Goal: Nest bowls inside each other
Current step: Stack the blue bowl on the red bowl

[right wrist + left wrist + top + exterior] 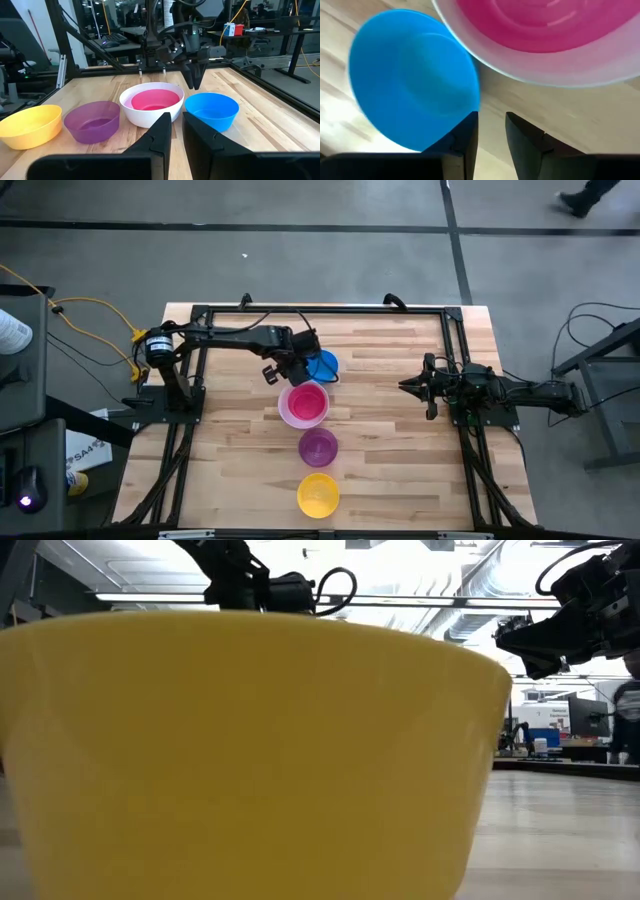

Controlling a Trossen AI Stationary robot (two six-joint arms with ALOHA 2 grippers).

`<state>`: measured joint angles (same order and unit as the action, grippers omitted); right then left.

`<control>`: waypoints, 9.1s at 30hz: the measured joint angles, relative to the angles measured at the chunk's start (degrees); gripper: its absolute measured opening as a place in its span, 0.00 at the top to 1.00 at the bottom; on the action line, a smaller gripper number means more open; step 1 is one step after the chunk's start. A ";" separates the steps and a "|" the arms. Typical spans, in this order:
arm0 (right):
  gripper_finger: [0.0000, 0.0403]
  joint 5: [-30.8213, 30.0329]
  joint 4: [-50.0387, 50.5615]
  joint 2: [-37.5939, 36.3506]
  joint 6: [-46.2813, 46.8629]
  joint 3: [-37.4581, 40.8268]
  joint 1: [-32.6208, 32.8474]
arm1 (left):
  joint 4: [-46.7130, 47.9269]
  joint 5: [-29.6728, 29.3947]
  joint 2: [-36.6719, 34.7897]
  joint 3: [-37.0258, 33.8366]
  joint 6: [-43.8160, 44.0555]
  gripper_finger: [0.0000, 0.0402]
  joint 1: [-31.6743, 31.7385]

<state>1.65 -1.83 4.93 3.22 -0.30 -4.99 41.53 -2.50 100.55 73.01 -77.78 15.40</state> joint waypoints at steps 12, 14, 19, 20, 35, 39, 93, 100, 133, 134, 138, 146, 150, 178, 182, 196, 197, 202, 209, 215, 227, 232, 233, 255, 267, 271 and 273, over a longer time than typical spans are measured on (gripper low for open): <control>0.90 0.00 0.00 0.00 0.00 -0.01 0.02 | -0.45 -2.85 0.00 -0.02 -0.19 0.76 -0.02; 0.90 0.00 0.00 0.00 0.01 0.00 0.00 | -0.44 -4.02 0.00 -0.02 -0.19 0.76 -0.02; 0.90 0.00 -0.02 0.00 0.00 0.00 0.02 | -0.42 -4.53 0.00 -0.02 -0.19 0.76 -0.06; 0.90 0.00 -0.02 0.00 0.02 0.00 0.01 | -0.43 -4.55 0.00 -0.02 -0.19 0.76 -0.26; 0.90 0.02 -0.02 0.00 0.02 0.00 0.01 | -0.13 -4.03 0.00 1.37 -0.94 0.76 -2.31; 0.90 0.02 -0.02 0.00 0.02 -0.02 0.00 | 3.67 -3.07 0.00 4.40 -0.21 0.76 -1.58; 0.90 0.02 0.00 0.02 0.00 0.00 0.01 | 5.18 0.53 10.76 9.38 -2.91 0.76 -0.03; 0.90 0.01 0.00 0.01 0.01 0.00 0.01 | 5.30 0.43 11.75 9.25 -3.44 0.77 -0.02; 0.90 0.02 -0.02 0.02 0.01 -0.02 0.01 | 7.01 -1.53 11.61 11.43 -1.19 1.00 -0.04; 0.90 0.02 -0.02 0.02 0.00 -0.02 0.01 | 6.98 -1.53 11.61 11.43 -1.20 1.00 -0.04; 0.90 0.02 -0.02 0.02 0.01 -0.02 0.01 | 6.49 -1.55 11.61 11.43 -1.20 1.00 -0.04; 0.90 0.02 -0.02 0.01 0.00 0.00 0.00 | 4.73 -2.72 11.56 11.43 -1.52 1.00 -0.04; 0.90 0.02 -0.02 0.02 0.00 0.00 0.00 | 4.24 -3.85 10.80 11.50 -2.54 1.00 -0.05; 0.90 0.01 0.00 0.02 0.01 -0.01 0.01 | 14.53 -4.29 -2.36 11.50 4.42 1.00 -4.92; 0.90 0.02 0.00 0.02 0.00 0.00 0.01 | 15.88 -3.85 -3.25 11.47 6.82 1.00 -7.49; 0.90 0.01 0.00 0.02 0.00 0.00 0.02 | 19.04 -4.31 -4.07 10.30 20.03 1.00 -18.57; 0.90 0.02 -0.02 0.02 0.00 0.00 0.01 | 18.92 -4.22 -4.07 9.77 21.20 1.00 -19.20; 0.90 0.00 -0.02 0.02 0.00 -0.02 0.00 | 18.01 -3.04 -4.07 8.22 27.25 1.00 -21.17; 0.90 0.02 -0.02 0.02 0.01 -0.01 0.01 | 16.14 -2.22 -4.04 6.03 30.32 1.00 -22.30; 0.90 0.02 -0.02 0.02 0.02 -0.02 0.00 | 13.22 -2.08 -4.02 3.11 30.47 1.00 -22.58; 0.90 0.02 -0.04 0.02 0.01 -0.02 0.00 | 9.97 -2.05 -4.02 0.35 29.60 1.00 -22.53; 0.90 0.02 -0.02 0.01 0.00 -0.01 0.01 | 10.53 -2.19 -4.00 0.35 29.10 1.00 -22.49; 0.90 0.02 -0.02 0.00 0.02 -0.02 0.00 | 10.52 -2.29 -4.00 0.35 28.66 1.00 -22.49; 0.90 0.01 -0.04 0.00 0.02 -0.01 0.00 | 4.12 -2.67 -3.85 -4.44 28.57 0.99 -20.81; 0.90 0.02 -0.04 0.02 0.02 -0.02 0.00 | 4.22 -2.58 -3.85 -4.44 28.79 0.88 -20.61; 0.90 0.02 -0.04 0.01 0.02 -0.01 0.00 | 4.22 -2.58 -3.85 -4.44 29.82 0.87 -20.61; 0.90 0.02 -0.04 0.02 0.01 0.00 0.00 | 4.17 -2.77 -3.85 -4.44 30.63 0.87 -20.61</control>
<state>1.67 -1.87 4.95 3.23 -0.30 -4.99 45.70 -5.28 96.71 68.58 -47.15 -5.21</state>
